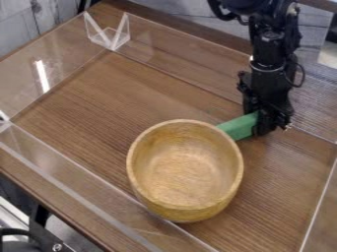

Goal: Put the green block in the brown bowl

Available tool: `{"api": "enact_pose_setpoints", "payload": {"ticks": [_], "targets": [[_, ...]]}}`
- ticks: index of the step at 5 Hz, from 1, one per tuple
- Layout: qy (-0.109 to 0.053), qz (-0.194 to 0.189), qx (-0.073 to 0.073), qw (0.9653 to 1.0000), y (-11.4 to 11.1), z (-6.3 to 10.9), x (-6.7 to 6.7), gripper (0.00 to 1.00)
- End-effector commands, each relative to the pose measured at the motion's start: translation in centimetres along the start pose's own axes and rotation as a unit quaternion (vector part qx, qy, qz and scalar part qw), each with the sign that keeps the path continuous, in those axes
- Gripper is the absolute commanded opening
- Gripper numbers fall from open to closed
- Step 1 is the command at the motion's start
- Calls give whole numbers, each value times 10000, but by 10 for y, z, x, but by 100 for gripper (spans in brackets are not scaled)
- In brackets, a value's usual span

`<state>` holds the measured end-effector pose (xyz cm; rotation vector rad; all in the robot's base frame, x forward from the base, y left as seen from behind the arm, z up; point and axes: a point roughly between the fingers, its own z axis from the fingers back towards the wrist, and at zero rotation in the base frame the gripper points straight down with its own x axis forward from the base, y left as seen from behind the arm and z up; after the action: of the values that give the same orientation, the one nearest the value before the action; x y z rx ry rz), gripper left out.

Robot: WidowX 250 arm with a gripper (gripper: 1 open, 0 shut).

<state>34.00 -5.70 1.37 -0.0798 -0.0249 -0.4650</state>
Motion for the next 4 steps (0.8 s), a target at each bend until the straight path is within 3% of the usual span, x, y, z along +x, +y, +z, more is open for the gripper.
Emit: {"api": "enact_pose_setpoints", "payload": {"ticks": [1, 4], "targets": [[244, 398, -187, 9987, -1, 13, -20, 0], [519, 1011, -576, 9918, -8, 44, -44, 0]]}}
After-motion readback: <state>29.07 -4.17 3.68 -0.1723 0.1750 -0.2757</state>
